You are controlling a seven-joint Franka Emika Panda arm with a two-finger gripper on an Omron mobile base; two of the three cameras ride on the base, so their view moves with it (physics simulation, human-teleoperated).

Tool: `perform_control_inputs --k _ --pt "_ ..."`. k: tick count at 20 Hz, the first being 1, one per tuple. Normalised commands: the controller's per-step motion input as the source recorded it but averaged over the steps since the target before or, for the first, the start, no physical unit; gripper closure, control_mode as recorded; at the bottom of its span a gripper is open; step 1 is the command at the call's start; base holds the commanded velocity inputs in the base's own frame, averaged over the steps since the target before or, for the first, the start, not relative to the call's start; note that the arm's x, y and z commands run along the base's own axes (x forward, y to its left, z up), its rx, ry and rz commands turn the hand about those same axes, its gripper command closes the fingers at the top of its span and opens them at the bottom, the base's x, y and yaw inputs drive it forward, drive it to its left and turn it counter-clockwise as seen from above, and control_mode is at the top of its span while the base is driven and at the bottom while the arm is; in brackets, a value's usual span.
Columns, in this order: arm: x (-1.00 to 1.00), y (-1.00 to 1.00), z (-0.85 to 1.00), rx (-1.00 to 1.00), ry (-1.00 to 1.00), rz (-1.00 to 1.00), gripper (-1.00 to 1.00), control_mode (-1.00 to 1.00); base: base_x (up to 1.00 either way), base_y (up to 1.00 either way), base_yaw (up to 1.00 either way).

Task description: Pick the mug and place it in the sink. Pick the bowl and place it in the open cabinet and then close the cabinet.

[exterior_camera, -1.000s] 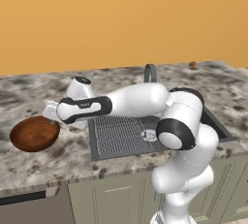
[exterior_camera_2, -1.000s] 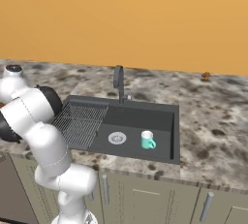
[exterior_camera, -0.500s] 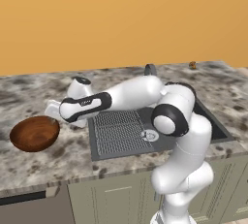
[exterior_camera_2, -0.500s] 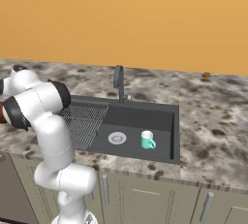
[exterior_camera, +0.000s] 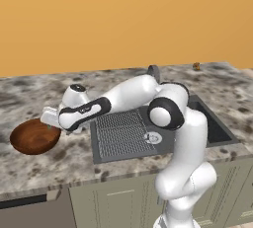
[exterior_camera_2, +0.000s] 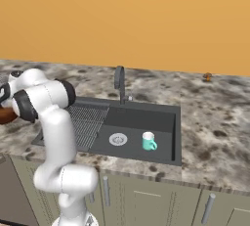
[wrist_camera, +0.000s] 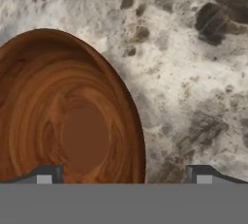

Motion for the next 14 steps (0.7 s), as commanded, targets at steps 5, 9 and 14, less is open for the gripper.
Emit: perform_control_inputs --k 5,9,14 --pt "0.19 0.27 -0.26 0.0 0.0 -0.01 1.0 -1.0 0.0 0.0 0.0" --pt "0.04 0.1 -0.25 0.0 0.0 0.0 1.0 -1.0 0.0 0.0 0.0" --pt "0.0 0.09 -0.29 0.0 0.0 0.0 1.0 -1.0 0.0 0.0 0.0"
